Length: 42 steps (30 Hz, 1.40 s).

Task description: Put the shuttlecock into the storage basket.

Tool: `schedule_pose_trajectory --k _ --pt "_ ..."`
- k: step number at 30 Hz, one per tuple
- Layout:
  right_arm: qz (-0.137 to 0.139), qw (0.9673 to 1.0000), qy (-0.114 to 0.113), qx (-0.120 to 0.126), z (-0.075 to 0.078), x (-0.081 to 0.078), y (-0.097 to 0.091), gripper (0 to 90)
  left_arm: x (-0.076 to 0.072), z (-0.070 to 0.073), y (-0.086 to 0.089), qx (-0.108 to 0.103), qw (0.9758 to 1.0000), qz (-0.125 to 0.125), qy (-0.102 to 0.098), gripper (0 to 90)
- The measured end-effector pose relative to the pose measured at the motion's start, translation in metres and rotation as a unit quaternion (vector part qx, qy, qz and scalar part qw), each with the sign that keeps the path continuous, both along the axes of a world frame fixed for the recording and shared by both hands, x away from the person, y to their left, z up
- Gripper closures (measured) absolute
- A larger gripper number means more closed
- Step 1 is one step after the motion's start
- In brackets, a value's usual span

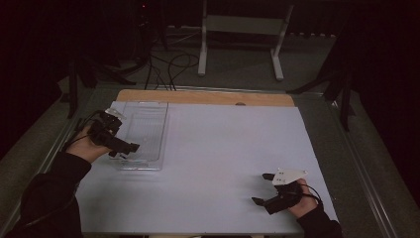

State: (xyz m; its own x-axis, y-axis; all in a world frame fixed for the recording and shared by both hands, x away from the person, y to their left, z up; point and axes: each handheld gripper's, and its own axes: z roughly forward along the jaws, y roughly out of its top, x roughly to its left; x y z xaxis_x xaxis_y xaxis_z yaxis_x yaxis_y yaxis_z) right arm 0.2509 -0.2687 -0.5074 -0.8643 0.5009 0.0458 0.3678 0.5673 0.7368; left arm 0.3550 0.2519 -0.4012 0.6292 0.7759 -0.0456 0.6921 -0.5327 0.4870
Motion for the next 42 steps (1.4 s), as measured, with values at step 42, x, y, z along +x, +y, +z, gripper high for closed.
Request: schedule_pose_trajectory --k 42 --pt "0.000 1.0000 -0.003 -0.002 0.000 0.000 -0.001 9.3 -0.002 0.014 -0.071 -0.064 0.9915 -0.092 -0.067 0.1"
